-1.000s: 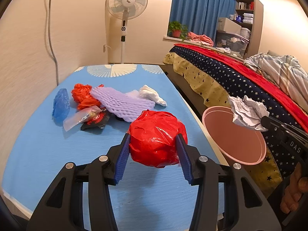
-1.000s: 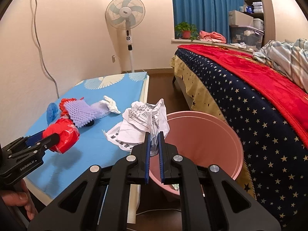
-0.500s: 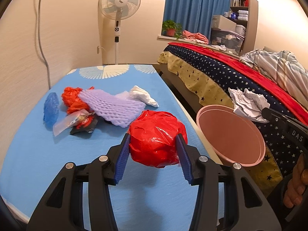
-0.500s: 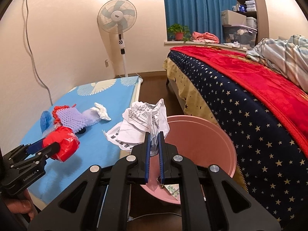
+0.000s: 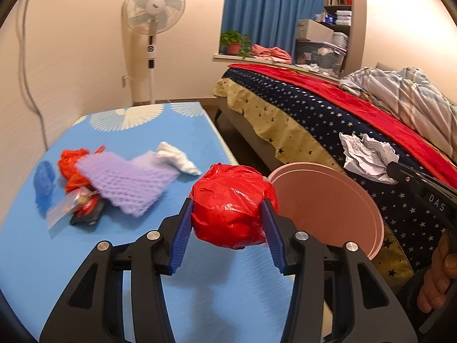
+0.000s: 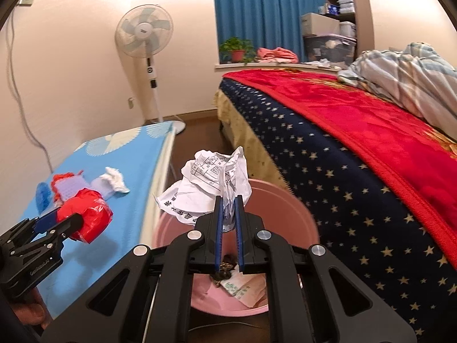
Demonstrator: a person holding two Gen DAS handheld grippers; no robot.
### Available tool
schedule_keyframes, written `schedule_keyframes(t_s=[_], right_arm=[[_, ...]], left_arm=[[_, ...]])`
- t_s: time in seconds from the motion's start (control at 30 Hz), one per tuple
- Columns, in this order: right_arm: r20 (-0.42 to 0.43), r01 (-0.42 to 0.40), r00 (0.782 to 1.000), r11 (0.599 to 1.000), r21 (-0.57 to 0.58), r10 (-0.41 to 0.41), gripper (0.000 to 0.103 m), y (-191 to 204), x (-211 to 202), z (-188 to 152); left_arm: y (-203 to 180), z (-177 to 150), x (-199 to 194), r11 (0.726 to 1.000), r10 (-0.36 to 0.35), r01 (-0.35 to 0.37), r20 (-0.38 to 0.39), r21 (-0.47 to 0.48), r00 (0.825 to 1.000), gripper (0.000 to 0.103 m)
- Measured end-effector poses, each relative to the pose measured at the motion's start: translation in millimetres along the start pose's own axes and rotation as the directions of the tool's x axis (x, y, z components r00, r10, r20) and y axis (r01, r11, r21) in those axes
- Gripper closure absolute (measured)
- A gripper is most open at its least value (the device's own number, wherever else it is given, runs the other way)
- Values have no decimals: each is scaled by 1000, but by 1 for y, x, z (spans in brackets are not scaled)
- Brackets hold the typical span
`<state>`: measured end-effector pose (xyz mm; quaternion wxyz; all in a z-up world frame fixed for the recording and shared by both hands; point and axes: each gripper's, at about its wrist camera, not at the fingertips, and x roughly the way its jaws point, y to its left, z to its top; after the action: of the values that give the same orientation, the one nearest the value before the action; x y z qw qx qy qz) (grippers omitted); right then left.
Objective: Collect trash
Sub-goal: 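Carry both items over the pink bin and open both tools to drop them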
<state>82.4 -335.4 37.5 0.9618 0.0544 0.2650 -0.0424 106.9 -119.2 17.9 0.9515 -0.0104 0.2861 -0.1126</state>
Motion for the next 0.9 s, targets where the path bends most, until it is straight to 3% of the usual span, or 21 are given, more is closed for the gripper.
schedule_keyframes(t_s=[0.5, 0.57, 0.63, 0.7, 0.9], right_arm=[[-23, 75, 997, 995, 58, -74, 93, -24, 15, 3], [-25, 88, 996, 994, 63, -87, 91, -26, 17, 4], [-30, 109, 994, 992, 69, -107, 67, -28, 17, 3], [-31, 124, 992, 989, 85, -122, 58, -32, 18, 2], [-41, 116, 993, 989, 89, -113, 58, -34, 18, -1]], left_arm=[[-60, 27, 41, 988, -108, 111, -32, 108, 994, 54], [-69, 28, 52, 980, -150, 159, -79, 122, 986, 52], [-75, 25, 58, 976, -138, 153, -105, 155, 985, 46], [-75, 22, 58, 975, -138, 154, -108, 159, 985, 46], [-64, 10, 46, 980, -143, 156, -107, 124, 984, 46]])
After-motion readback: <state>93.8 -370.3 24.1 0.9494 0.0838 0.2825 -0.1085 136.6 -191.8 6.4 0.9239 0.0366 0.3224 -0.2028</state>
